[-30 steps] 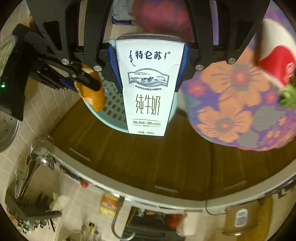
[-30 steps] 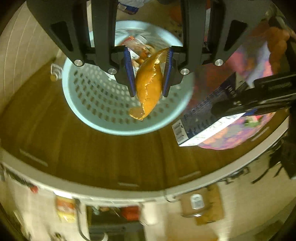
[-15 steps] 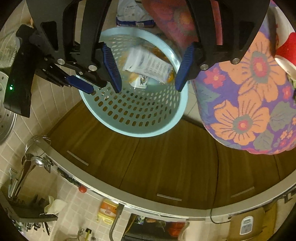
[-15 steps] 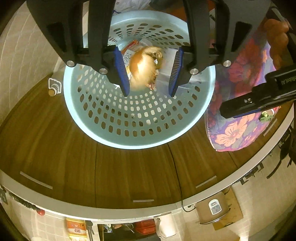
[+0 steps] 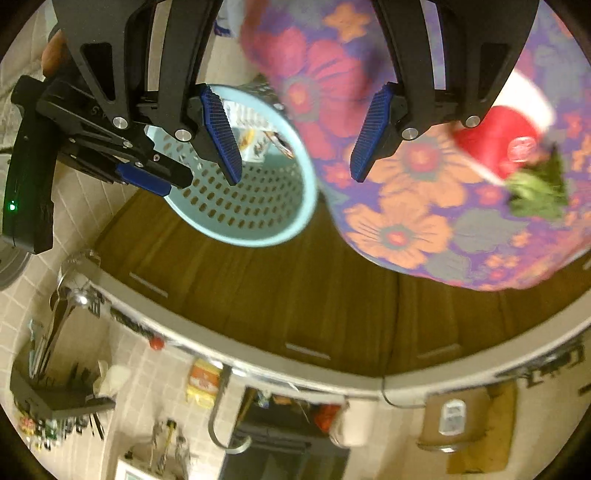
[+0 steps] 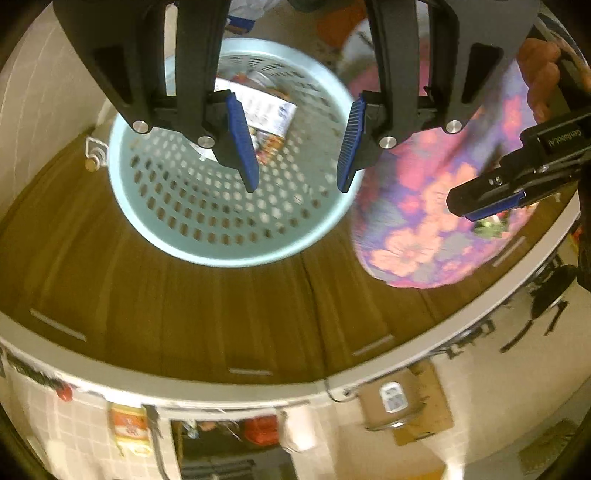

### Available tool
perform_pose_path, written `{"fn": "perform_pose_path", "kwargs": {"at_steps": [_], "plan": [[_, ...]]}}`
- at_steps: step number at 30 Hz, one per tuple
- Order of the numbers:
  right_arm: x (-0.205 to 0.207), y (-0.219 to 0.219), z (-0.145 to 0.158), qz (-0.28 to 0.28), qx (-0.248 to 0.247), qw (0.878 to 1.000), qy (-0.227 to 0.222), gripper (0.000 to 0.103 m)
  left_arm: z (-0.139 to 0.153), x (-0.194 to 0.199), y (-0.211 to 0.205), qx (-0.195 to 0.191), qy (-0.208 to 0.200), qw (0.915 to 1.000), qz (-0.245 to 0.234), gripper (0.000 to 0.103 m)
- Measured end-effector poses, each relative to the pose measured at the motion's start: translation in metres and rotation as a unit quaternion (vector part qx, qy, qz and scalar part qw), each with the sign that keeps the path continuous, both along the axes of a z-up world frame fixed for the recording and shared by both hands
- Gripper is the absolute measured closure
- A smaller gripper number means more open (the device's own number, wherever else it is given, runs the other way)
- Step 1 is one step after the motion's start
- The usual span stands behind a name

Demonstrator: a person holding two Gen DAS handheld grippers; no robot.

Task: Collect trash
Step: 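Return to the table and grasp the clear plastic bag with the left tool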

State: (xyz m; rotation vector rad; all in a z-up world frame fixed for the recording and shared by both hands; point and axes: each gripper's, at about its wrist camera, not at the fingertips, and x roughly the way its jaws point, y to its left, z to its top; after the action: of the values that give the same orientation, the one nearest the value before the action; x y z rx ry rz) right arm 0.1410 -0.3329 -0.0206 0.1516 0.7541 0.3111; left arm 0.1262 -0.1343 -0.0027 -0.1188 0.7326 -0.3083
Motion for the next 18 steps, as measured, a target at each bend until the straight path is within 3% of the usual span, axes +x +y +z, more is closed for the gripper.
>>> {"fn": "perform_pose_path", "kwargs": {"at_steps": [7, 11, 14, 18], "plan": [[-0.016, 0.063, 0.026, 0.055, 0.002, 0.998, -0.034, 0.054, 0.027, -0.042, 0.072, -0.019, -0.039, 0.9963, 0.074, 0.038], [-0.022, 0.098, 0.029, 0.08, 0.003, 0.996, -0.038, 0.048, 0.035, -0.067, 0.126, -0.029, -0.049, 0.9875, 0.147, 0.036], [-0.025, 0.121, 0.028, 0.096, 0.007, 0.995, -0.039, 0.041, 0.037, -0.094, 0.175, -0.031, -0.055, 0.9712, 0.23, 0.036], [-0.025, 0.151, 0.022, 0.115, 0.013, 0.993, -0.027, 0.04, 0.034, -0.133, 0.233, -0.03, -0.059, 0.9356, 0.347, 0.036]]}}
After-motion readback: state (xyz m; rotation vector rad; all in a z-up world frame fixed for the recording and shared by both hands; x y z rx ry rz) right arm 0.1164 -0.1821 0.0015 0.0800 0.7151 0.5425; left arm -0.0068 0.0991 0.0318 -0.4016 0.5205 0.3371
